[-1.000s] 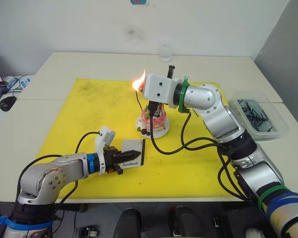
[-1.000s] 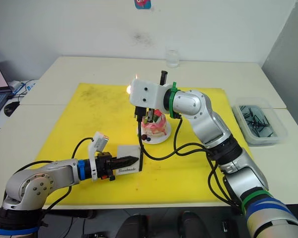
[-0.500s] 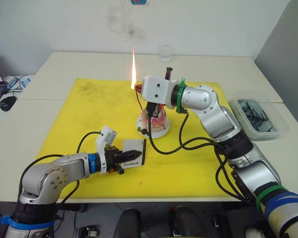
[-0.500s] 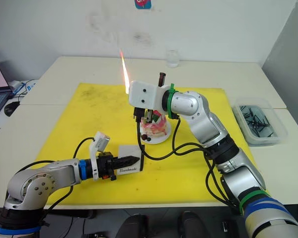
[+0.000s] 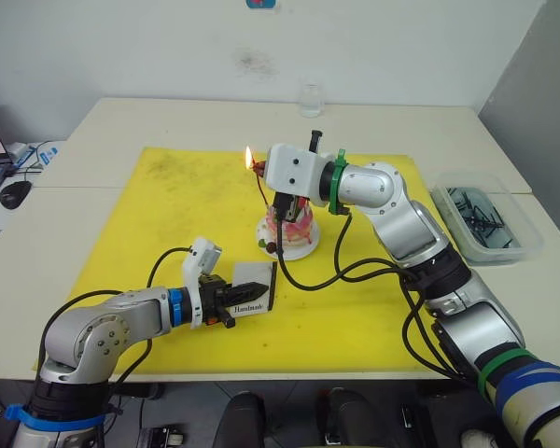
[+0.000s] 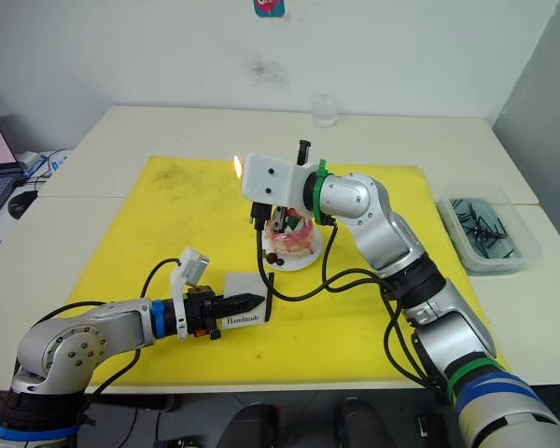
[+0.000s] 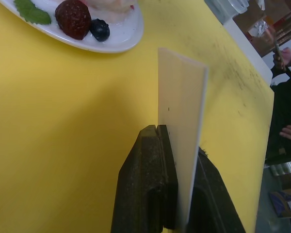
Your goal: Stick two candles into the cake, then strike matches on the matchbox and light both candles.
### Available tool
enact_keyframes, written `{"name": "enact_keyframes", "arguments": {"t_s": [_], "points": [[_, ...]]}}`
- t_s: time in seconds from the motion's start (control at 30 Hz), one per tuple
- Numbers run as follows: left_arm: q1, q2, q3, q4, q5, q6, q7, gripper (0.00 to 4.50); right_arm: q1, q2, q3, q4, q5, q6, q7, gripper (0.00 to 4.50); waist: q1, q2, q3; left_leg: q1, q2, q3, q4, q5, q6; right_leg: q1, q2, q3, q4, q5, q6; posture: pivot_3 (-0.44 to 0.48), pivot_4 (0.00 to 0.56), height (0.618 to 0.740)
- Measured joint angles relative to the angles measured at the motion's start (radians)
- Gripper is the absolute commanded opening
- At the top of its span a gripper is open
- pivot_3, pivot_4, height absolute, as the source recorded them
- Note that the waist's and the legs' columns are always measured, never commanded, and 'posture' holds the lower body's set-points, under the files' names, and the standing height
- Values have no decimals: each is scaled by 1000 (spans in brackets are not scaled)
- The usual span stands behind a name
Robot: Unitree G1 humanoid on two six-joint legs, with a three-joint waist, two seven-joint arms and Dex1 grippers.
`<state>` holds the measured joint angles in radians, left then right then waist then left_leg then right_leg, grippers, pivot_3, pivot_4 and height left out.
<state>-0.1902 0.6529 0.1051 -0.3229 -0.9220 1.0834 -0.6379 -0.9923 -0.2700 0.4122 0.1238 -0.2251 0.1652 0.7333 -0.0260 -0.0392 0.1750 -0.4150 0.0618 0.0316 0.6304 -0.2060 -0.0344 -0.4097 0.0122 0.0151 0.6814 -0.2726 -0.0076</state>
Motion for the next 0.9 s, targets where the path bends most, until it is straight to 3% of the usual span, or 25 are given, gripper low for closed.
{"name": "enact_keyframes", "arguments": {"t_s": [0.9], "points": [[0, -1, 0, -2, 0, 1, 0, 0, 0, 5, -2, -2, 11, 47, 0, 29, 0, 0, 0, 0, 0, 0, 0, 0, 0, 0, 0, 0, 0, 0, 0, 0, 150, 740]]}}
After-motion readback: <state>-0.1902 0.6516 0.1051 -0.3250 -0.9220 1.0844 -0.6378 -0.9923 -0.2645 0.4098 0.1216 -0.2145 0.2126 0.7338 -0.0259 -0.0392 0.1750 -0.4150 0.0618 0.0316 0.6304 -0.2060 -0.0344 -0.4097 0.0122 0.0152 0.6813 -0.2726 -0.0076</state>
